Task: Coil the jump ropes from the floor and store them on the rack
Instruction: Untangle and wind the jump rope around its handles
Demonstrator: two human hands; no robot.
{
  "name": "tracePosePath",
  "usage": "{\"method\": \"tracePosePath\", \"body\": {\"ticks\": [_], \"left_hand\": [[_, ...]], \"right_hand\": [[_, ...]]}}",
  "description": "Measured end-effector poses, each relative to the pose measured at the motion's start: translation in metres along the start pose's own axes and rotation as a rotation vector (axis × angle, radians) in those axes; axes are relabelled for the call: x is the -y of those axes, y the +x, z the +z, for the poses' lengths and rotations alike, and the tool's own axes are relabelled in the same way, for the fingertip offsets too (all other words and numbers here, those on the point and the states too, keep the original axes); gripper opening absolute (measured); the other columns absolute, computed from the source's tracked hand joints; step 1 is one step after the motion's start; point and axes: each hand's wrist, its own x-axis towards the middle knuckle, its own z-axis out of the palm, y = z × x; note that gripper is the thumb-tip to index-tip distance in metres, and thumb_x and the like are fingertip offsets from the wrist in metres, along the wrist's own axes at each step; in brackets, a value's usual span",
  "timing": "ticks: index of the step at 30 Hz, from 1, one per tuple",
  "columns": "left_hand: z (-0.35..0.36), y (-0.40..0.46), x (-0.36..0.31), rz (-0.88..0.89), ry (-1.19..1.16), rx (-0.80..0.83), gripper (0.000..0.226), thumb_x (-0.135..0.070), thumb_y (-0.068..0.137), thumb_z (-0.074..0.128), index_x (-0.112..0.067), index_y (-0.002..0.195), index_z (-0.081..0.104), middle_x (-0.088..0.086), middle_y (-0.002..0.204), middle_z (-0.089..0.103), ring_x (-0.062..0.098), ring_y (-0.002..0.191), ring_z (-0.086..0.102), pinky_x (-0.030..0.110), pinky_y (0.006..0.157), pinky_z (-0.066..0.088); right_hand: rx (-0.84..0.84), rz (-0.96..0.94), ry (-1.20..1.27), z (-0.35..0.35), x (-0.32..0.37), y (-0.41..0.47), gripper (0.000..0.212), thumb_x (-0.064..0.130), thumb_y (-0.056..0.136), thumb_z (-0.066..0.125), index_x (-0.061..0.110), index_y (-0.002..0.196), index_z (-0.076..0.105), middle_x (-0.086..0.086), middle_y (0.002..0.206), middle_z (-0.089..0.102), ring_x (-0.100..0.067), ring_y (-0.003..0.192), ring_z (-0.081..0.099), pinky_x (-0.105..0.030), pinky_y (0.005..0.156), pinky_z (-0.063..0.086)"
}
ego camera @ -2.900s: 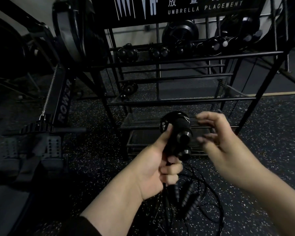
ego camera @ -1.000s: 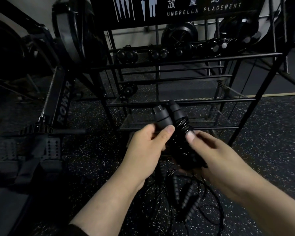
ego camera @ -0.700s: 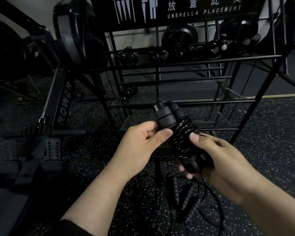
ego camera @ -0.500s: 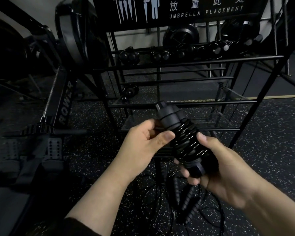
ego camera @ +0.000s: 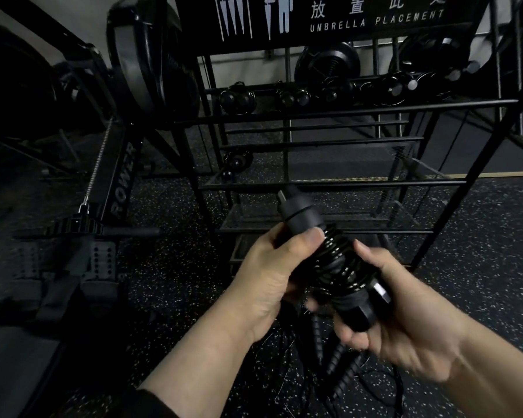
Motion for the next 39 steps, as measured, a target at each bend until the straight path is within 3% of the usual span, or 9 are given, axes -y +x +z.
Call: {"method": "tracePosePath", "body": {"ticks": [2,5,8,10,12,17,21,35,39], "left_hand": [[0.003,0.001,0.002,-0.003,-0.016,-0.095,0.029,-0.051,0.06,0.08,-0.031,0.08,0.073,-0.006,0.077,0.071,0.008,0.063,0.066,0.02,0.046,0.045],[0.006,0.006,0.006,0.003,0.047,-0.218,0.03,-0.056,0.064,0.084,-0.033,0.08,0.074,-0.006,0.072,0.069,0.01,0.058,0.056,0.023,0.044,0.037],[0.011,0.007,0.012,-0.041,0.076,-0.252,0.037,-0.056,0.071,0.084,-0.026,0.091,0.075,0.006,0.086,0.077,0.021,0.076,0.071,0.042,0.065,0.056],[0.012,0.005,0.011,-0.038,0.154,-0.21,0.042,-0.061,0.072,0.078,-0.023,0.09,0.071,0.0,0.071,0.067,0.013,0.056,0.059,0.028,0.047,0.042],[0.006,0.005,0.005,-0.006,0.219,-0.175,0.047,-0.066,0.072,0.068,-0.022,0.085,0.067,-0.002,0.061,0.051,0.008,0.045,0.037,0.023,0.043,0.026],[-0.022,0.009,-0.009,0.185,0.649,-0.132,0.051,-0.068,0.08,0.055,-0.021,0.079,0.075,-0.01,0.053,0.047,0.003,0.047,0.04,0.024,0.052,0.033],[-0.03,0.012,-0.004,0.238,0.613,-0.066,0.044,-0.063,0.092,0.059,-0.023,0.073,0.065,-0.016,0.058,0.045,0.004,0.057,0.039,0.029,0.06,0.034],[-0.026,0.013,0.001,0.295,0.515,-0.121,0.057,-0.078,0.074,0.066,-0.022,0.073,0.063,-0.014,0.06,0.055,0.004,0.061,0.05,0.029,0.061,0.043],[-0.03,0.012,-0.001,0.327,0.409,-0.055,0.055,-0.078,0.068,0.071,-0.036,0.104,0.071,-0.013,0.097,0.076,0.006,0.092,0.072,0.026,0.078,0.056]], "right_hand": [[-0.252,-0.16,-0.215,0.003,-0.001,0.002,0.053,0.059,0.078,0.069,0.012,0.103,0.075,-0.018,0.096,0.074,-0.033,0.074,0.071,-0.037,0.061,0.062],[-0.404,-0.385,-0.789,0.009,-0.003,-0.002,0.053,0.07,0.072,0.065,0.04,0.116,0.062,0.015,0.103,0.076,-0.004,0.098,0.071,-0.03,0.084,0.056],[-0.47,-0.322,-1.145,0.009,-0.012,0.0,0.068,0.068,0.067,0.077,0.056,0.119,0.034,0.028,0.098,0.068,0.011,0.089,0.064,-0.015,0.075,0.048],[-0.536,-0.372,-1.237,0.006,-0.015,0.003,0.062,0.058,0.076,0.078,0.058,0.116,0.03,0.026,0.096,0.066,0.012,0.082,0.061,-0.014,0.068,0.048],[-0.577,-0.411,-1.23,0.001,-0.011,0.004,0.054,0.052,0.082,0.076,0.056,0.115,0.034,0.024,0.093,0.066,0.013,0.083,0.061,-0.014,0.064,0.047],[-0.645,-0.379,-1.155,-0.01,0.004,0.001,0.049,0.047,0.086,0.076,0.055,0.118,0.04,0.021,0.088,0.066,0.01,0.075,0.061,-0.015,0.057,0.042],[-0.564,-0.422,-1.031,-0.012,0.006,-0.001,0.04,0.044,0.086,0.076,0.047,0.116,0.05,0.038,0.085,0.065,0.015,0.068,0.06,-0.006,0.053,0.041],[-0.127,-0.344,-0.348,-0.008,-0.005,0.001,0.041,0.045,0.078,0.079,0.018,0.108,0.07,-0.016,0.093,0.069,-0.025,0.072,0.059,-0.03,0.055,0.047],[-0.018,-0.281,-0.275,-0.012,-0.004,0.002,0.05,0.046,0.09,0.069,0.004,0.118,0.065,-0.024,0.097,0.066,-0.024,0.068,0.057,-0.029,0.051,0.041]]}}
